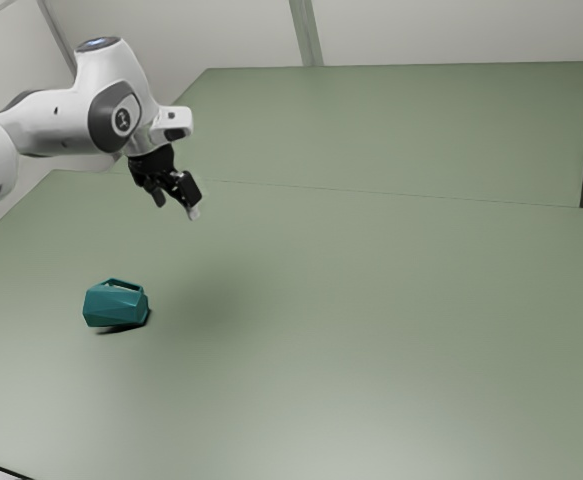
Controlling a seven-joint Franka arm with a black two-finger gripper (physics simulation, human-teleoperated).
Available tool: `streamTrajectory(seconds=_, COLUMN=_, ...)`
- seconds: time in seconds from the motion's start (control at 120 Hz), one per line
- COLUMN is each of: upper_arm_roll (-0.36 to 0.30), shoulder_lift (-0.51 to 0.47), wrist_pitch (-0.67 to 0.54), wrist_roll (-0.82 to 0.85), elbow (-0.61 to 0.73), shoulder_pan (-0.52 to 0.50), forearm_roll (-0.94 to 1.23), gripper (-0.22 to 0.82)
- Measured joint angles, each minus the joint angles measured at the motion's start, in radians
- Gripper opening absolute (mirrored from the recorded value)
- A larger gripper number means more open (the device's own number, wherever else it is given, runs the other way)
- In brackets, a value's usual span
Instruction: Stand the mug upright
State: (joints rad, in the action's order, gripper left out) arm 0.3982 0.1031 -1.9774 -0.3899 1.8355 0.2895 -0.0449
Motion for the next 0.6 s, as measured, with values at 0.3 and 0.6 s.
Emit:
streamTrajectory(seconds=0.3, upper_arm_roll=0.084, shoulder_lift=-0.057, wrist_pitch=-0.001, wrist_roll=-0.046, elbow=0.035, shoulder_pan=-0.13, forearm_roll=-0.083, gripper=0.6)
streamTrajectory(seconds=0.6, upper_arm_roll=0.064, shoulder_lift=-0.014, wrist_pitch=0.008, wrist_roll=-0.162, elbow=0.133, shoulder_pan=-0.389, forearm_roll=-0.204, gripper=0.6)
